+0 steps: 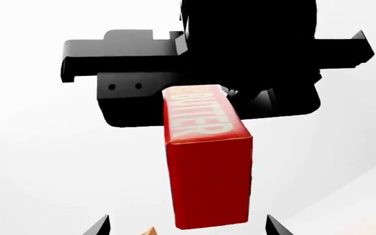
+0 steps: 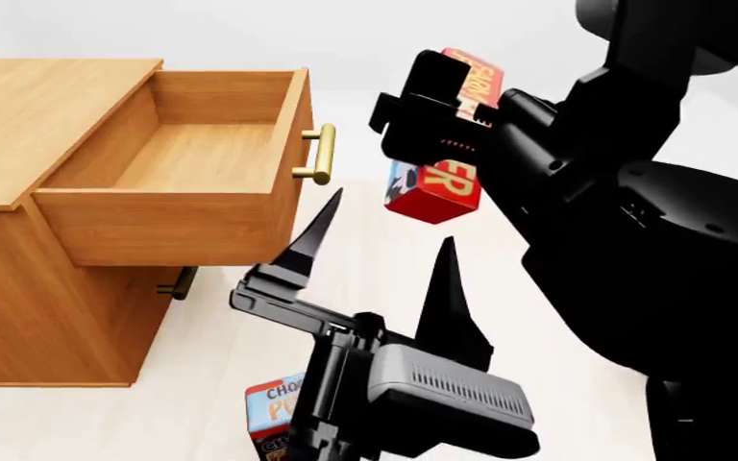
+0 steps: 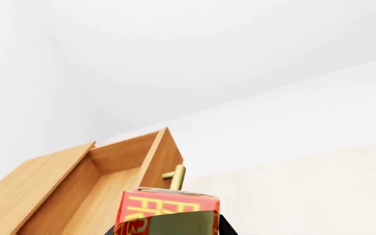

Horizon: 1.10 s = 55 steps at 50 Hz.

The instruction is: Put the butter at the back in the top drawer of the cabinet and close it.

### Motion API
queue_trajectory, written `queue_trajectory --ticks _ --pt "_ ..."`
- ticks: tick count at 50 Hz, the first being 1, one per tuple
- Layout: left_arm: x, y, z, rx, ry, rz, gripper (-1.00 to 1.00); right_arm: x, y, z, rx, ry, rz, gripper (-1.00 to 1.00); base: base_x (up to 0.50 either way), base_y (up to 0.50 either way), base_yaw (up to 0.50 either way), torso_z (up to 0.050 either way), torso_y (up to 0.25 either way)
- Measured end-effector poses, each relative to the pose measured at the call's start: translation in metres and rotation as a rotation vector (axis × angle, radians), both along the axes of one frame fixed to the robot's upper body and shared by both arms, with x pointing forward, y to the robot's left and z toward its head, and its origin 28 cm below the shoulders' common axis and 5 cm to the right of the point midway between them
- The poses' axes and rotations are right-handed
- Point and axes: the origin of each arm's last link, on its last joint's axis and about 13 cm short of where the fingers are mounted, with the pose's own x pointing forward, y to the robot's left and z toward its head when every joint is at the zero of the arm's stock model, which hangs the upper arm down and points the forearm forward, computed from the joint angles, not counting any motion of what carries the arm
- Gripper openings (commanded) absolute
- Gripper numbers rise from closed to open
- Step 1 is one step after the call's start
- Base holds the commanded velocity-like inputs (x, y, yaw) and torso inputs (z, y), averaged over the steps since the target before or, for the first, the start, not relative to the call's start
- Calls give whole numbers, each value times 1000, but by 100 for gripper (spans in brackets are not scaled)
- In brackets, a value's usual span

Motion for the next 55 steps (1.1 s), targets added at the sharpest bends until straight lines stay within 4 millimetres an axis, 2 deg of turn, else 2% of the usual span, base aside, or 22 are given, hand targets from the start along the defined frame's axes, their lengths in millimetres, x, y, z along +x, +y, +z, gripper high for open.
queue_trajectory --ticks 20,46,47,55 --pt "-4 -10 0 -8 7 -29 100 -4 1 -2 3 4 16 -100 0 0 0 1 1" --pt "2 -14 6 -28 7 -20 100 -14 2 -12 2 28 27 -100 0 0 0 0 1" --pt "2 -14 6 -28 8 -21 -100 -14 2 -12 2 28 28 -100 0 0 0 0 0" --pt "3 -15 5 -26 15 -30 -100 -16 2 -13 5 28 32 -100 0 0 0 0 1"
